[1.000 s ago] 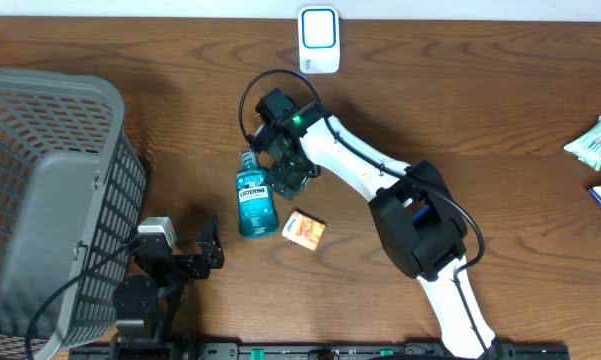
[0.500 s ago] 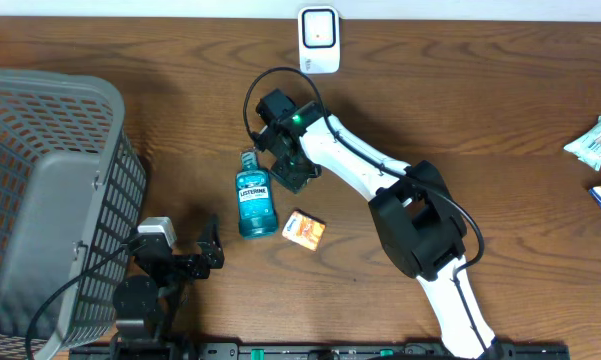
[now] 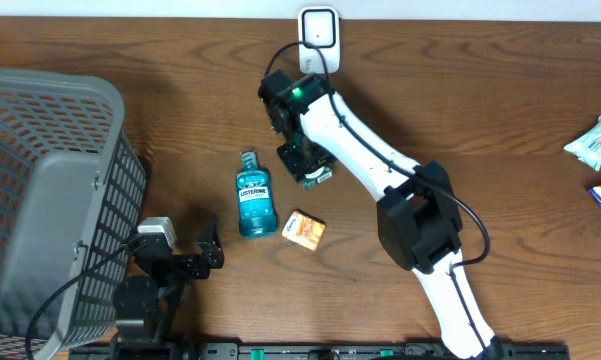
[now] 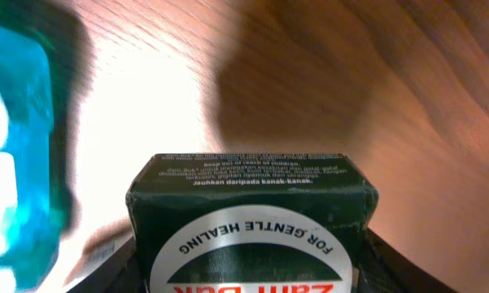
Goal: Scan the item barcode
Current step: 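Lift the Zam-Buk tin and hold it under the scanner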
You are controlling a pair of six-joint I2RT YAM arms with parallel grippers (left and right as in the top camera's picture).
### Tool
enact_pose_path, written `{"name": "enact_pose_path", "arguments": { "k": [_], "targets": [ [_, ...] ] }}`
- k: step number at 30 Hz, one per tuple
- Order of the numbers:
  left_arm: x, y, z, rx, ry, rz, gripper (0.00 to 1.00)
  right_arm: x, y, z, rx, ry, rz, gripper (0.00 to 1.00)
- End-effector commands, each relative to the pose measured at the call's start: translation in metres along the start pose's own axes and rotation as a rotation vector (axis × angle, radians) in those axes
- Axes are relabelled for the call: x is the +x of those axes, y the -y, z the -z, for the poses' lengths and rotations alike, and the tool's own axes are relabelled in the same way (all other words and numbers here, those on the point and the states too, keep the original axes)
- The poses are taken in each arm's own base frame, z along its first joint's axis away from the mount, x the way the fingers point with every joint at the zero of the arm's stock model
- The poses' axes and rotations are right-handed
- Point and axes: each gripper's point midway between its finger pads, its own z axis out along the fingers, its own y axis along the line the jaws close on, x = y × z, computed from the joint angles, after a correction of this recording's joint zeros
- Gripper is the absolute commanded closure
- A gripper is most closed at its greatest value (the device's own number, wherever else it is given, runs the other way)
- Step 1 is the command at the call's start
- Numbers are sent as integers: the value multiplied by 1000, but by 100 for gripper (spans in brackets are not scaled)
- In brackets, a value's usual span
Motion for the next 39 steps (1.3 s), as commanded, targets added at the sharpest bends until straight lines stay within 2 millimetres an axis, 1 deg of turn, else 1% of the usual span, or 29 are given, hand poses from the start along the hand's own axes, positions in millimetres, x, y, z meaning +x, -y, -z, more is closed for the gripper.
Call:
{"name": "enact_pose_path", "arguments": {
  "k": [1, 4, 6, 13, 17, 19, 24, 28, 31, 32, 34, 35, 38, 39],
  "targets": [
    [12, -3, -2, -3, -39, 1, 2, 11, 7, 10, 2, -48, -164, 64],
    [12, -3, -2, -3, -39, 1, 2, 29, 5, 12, -25, -125, -177, 65],
    [12, -3, -2, -3, -39, 1, 2, 37, 5, 13, -21, -158, -187, 65],
    [12, -3, -2, -3, -39, 1, 2, 44, 3, 15, -30, -192, -224, 65],
    [12, -3, -2, -3, -39, 1, 2, 38, 2, 14, -39, -169, -224, 63],
    [12, -3, -2, -3, -39, 1, 2, 28, 0, 12, -49, -126, -223, 63],
    [12, -3, -2, -3, -39, 1, 2, -13, -4, 12, -90, 38, -223, 63],
    [12, -3, -2, -3, -39, 1, 2, -52, 5, 17, -87, 199, -236, 63],
    [12, -3, -2, -3, -39, 1, 2, -85, 21, 25, -32, 346, -259, 64],
    [12, -3, -2, -3, -39, 1, 2, -92, 25, 28, -20, 378, -266, 64],
    [12, -3, -2, -3, -39, 1, 2, -117, 40, 40, 23, 500, -297, 64],
    [12, -3, -2, -3, -39, 1, 2, -126, 46, 45, 37, 542, -310, 64],
    [12, -3, -2, -3, -39, 1, 2, -151, 69, 64, 92, 680, -363, 58],
    [12, -3, -2, -3, -39, 1, 2, -157, 76, 70, 108, 719, -380, 57]
  ]
}}
